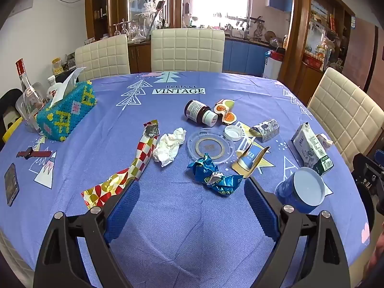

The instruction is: Collect trash

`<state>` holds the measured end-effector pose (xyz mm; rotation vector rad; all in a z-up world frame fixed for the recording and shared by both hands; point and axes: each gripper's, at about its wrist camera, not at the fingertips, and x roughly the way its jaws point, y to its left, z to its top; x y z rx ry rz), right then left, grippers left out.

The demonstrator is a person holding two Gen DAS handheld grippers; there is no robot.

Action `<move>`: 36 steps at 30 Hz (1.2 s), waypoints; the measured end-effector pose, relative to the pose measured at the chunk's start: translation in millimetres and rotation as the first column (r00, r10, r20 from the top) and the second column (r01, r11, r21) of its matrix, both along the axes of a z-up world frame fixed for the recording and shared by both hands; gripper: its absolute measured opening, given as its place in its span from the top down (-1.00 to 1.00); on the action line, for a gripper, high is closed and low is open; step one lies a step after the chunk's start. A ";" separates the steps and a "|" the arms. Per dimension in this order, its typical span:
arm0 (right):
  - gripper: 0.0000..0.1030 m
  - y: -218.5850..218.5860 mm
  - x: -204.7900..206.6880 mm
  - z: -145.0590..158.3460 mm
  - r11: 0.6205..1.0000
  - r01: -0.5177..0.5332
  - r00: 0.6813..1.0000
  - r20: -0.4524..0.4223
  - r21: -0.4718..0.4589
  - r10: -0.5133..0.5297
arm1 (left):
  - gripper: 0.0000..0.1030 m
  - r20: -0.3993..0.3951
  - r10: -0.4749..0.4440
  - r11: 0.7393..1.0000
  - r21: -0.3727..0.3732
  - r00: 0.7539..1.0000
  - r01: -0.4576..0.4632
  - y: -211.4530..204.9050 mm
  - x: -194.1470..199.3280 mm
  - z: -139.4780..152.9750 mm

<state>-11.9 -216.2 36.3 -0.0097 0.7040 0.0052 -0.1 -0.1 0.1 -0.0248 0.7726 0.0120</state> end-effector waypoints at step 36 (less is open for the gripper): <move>-0.94 4.0 -4.1 2.8 1.000 -0.003 1.000 0.004 -0.010 0.003 | -0.68 0.009 0.001 1.000 -0.007 1.000 -0.001 0.0 -3.1 5.0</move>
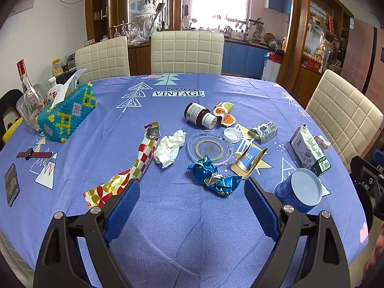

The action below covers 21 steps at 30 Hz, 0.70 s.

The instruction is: Collect trash

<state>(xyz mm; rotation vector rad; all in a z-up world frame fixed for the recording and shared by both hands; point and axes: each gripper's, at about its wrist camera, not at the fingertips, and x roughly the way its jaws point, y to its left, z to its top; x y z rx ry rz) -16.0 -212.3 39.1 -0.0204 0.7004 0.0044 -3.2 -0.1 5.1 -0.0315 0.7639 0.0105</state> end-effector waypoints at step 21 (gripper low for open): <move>-0.94 2.2 0.2 -0.9 1.000 -0.002 1.000 -0.001 -0.008 0.002 | -0.68 0.001 -0.001 1.000 -0.001 1.000 0.001 0.1 -0.8 -0.2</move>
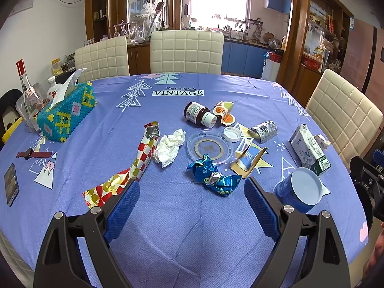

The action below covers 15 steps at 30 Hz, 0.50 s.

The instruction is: Collect trash

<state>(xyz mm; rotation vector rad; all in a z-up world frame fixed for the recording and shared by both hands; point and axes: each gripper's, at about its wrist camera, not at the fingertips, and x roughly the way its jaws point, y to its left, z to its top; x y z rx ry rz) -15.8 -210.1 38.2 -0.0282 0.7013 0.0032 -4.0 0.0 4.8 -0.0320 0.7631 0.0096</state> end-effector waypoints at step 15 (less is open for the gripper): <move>-0.94 -0.6 -0.3 -0.2 1.000 0.001 1.000 -0.002 -0.004 -0.001 | -0.68 -0.003 -0.001 1.000 -0.002 1.000 0.001 -0.4 -0.2 0.4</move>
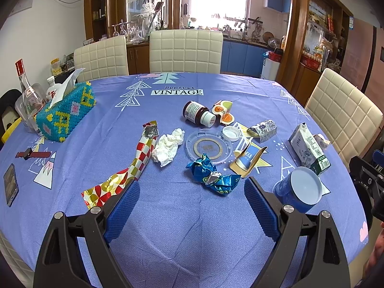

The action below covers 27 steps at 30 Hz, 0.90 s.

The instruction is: Collect trash

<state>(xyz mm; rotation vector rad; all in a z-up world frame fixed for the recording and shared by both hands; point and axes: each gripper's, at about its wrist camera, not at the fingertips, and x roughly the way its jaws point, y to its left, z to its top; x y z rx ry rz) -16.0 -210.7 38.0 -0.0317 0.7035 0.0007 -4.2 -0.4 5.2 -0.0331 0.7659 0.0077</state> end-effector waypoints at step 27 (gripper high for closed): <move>-0.94 -1.5 2.5 -8.3 1.000 -0.002 1.000 -0.013 -0.002 0.002 | -0.68 -0.002 0.001 1.000 0.001 1.000 -0.001 -2.0 -1.6 -0.8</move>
